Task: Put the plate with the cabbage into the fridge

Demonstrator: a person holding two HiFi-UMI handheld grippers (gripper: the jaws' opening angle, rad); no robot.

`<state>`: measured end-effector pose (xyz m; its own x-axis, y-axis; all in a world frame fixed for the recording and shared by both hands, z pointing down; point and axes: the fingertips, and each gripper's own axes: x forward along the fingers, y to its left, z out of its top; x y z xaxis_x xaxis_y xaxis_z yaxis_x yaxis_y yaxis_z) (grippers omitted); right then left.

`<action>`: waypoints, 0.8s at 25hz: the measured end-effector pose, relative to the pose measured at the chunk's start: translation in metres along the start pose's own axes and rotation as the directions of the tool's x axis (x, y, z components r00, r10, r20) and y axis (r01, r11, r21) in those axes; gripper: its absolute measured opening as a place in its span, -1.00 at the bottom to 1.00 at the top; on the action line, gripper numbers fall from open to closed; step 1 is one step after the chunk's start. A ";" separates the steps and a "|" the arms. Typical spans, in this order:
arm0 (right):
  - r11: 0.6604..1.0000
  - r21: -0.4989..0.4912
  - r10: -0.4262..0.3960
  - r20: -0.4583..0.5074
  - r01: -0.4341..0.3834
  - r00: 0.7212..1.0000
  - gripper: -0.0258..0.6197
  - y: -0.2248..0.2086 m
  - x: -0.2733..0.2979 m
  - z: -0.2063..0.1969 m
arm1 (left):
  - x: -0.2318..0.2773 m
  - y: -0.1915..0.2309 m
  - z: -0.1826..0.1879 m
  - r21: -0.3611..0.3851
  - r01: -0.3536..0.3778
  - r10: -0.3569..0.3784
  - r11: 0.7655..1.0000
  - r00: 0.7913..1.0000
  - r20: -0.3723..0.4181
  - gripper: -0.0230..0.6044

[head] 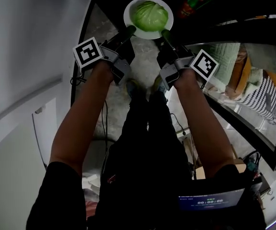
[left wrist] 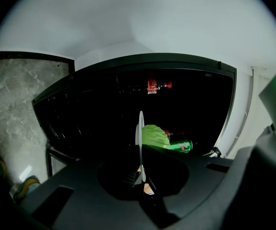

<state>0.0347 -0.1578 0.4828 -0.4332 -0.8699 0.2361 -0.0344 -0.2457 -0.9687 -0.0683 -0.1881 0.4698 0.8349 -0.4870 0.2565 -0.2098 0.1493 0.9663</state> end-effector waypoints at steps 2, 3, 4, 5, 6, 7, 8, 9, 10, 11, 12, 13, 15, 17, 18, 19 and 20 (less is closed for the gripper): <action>1.000 -0.001 -0.007 0.000 0.008 1.000 -0.88 -0.001 0.001 0.000 | 0.000 0.002 0.001 -0.012 0.000 0.000 1.000 1.000 0.006 -0.87; 1.000 -0.010 -0.007 0.004 0.007 1.000 -0.88 -0.001 0.001 0.001 | 0.001 0.002 0.001 -0.014 0.010 -0.010 1.000 1.000 0.008 -0.87; 1.000 -0.020 -0.005 0.008 0.006 1.000 -0.88 -0.001 0.001 0.001 | 0.001 0.003 0.001 -0.015 0.021 -0.021 1.000 1.000 0.008 -0.87; 1.000 -0.026 -0.004 0.012 0.004 1.000 -0.88 -0.002 0.001 0.000 | 0.000 0.003 0.000 -0.014 0.030 -0.030 0.999 1.000 0.009 -0.87; 1.000 -0.027 -0.002 0.015 0.003 1.000 -0.88 -0.002 0.000 -0.001 | 0.000 0.003 -0.001 -0.014 0.033 -0.033 0.999 0.999 0.011 -0.87; 1.000 -0.023 -0.001 0.017 0.002 1.000 -0.88 -0.002 -0.001 -0.001 | -0.001 0.003 -0.001 -0.015 0.029 -0.029 0.999 0.999 0.013 -0.87; 1.000 -0.016 0.000 0.017 0.000 1.000 -0.88 -0.001 -0.001 0.000 | -0.001 0.002 -0.001 -0.016 0.021 -0.021 1.000 1.000 0.015 -0.87; 1.000 -0.007 0.003 0.015 -0.003 1.000 -0.88 0.001 -0.001 0.001 | 0.000 -0.001 -0.001 -0.016 0.011 -0.011 1.000 1.000 0.018 -0.87; 1.000 0.004 0.006 0.013 -0.006 1.000 -0.88 0.002 0.000 0.001 | 0.000 -0.003 0.000 -0.017 0.002 -0.002 1.000 1.000 0.020 -0.87; 1.000 0.013 0.008 0.010 -0.008 1.000 -0.88 0.004 0.000 0.001 | -0.001 -0.005 -0.001 -0.017 -0.006 0.006 1.000 1.000 0.023 -0.87; 1.000 0.019 0.009 0.008 -0.009 1.000 -0.88 0.005 0.000 0.001 | -0.001 -0.006 -0.001 -0.016 -0.013 0.013 1.000 1.000 0.025 -0.87; 1.000 0.022 0.010 0.008 -0.010 1.000 -0.88 0.005 -0.001 0.001 | -0.002 -0.006 -0.002 -0.015 -0.017 0.017 1.000 0.999 0.027 -0.87; 1.000 0.024 0.013 0.014 -0.013 1.000 -0.88 0.005 -0.001 0.001 | -0.001 -0.007 -0.002 -0.012 -0.016 0.016 1.000 0.999 0.029 -0.87; 1.000 0.025 0.015 0.019 -0.016 1.000 -0.88 0.005 -0.001 0.001 | -0.001 -0.007 -0.001 -0.009 -0.011 0.012 1.000 0.999 0.031 -0.87; 1.000 0.024 0.015 0.023 -0.015 1.000 -0.88 0.004 -0.001 0.000 | -0.002 -0.006 -0.001 -0.009 -0.009 0.009 1.000 1.000 0.029 -0.87; 1.000 0.018 0.014 0.030 -0.014 0.999 -0.88 0.004 -0.002 -0.001 | -0.002 -0.005 -0.001 -0.010 -0.002 0.002 1.000 1.000 0.025 -0.87; 1.000 0.007 0.014 0.044 -0.014 0.999 -0.88 0.004 -0.002 -0.002 | -0.002 -0.004 0.000 -0.012 0.013 -0.013 1.000 1.000 0.017 -0.87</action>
<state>0.0340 -0.1565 0.4780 -0.3939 -0.8910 0.2256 -0.0223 -0.2361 -0.9715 -0.0688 -0.1874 0.4657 0.8288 -0.5033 0.2447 -0.1931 0.1532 0.9691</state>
